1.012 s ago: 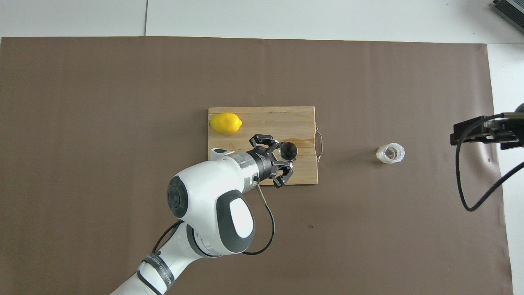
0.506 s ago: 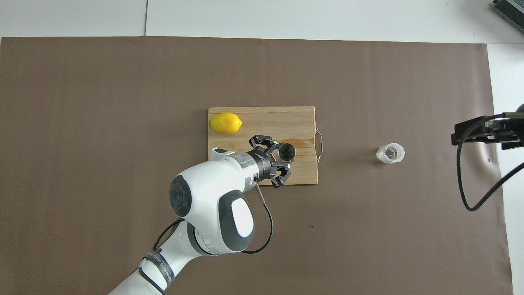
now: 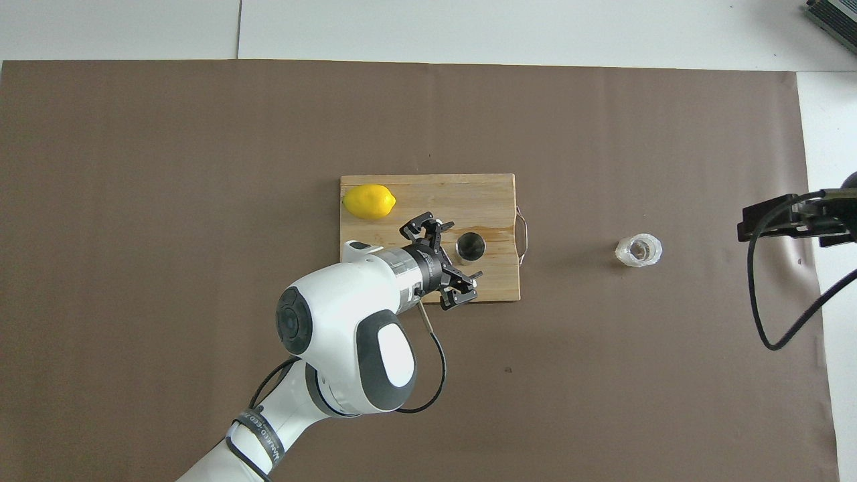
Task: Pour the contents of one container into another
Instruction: 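Withdraw the left gripper while the right gripper reaches the white cup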
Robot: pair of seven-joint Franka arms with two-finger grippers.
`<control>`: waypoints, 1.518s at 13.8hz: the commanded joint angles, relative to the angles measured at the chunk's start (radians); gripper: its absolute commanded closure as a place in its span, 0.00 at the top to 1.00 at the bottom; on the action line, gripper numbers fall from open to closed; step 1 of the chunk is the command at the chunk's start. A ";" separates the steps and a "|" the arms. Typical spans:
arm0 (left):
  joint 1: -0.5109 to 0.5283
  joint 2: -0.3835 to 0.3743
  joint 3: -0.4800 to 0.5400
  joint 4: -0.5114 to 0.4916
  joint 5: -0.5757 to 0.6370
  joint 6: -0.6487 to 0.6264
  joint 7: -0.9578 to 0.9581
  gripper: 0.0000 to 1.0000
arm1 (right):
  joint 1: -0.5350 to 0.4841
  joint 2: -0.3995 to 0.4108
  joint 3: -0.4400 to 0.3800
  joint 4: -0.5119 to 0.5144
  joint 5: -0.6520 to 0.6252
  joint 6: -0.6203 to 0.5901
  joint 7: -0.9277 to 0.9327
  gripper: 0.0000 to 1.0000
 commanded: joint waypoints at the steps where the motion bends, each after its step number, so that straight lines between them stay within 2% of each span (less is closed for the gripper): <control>1: 0.027 -0.081 0.026 -0.016 0.025 -0.106 -0.018 1.00 | -0.001 -0.032 0.009 -0.051 0.012 0.041 -0.030 1.00; 4: 0.088 -0.134 0.044 -0.006 0.066 -0.242 -0.018 1.00 | -0.003 -0.057 0.009 -0.148 0.053 0.158 -0.167 1.00; 9: 0.253 -0.134 0.043 0.129 0.339 -0.585 -0.022 1.00 | -0.003 -0.074 0.009 -0.292 0.053 0.323 -0.526 1.00; 12: 0.288 -0.126 0.043 0.178 0.522 -0.666 -0.011 1.00 | -0.015 -0.052 0.009 -0.353 0.054 0.391 -0.706 1.00; 14: 0.315 -0.129 0.043 0.186 0.620 -0.686 0.017 1.00 | -0.018 -0.037 0.009 -0.418 0.068 0.495 -0.889 1.00; 16: 0.348 -0.134 0.044 0.185 0.646 -0.727 0.105 1.00 | -0.041 0.000 0.007 -0.449 0.117 0.557 -1.060 1.00; 20: 0.446 -0.172 0.046 0.185 0.654 -0.843 0.412 1.00 | -0.095 0.120 0.007 -0.458 0.258 0.618 -1.462 1.00; 21: 0.467 -0.184 0.044 0.186 0.697 -0.863 0.479 1.00 | -0.098 0.130 0.009 -0.475 0.263 0.646 -1.525 1.00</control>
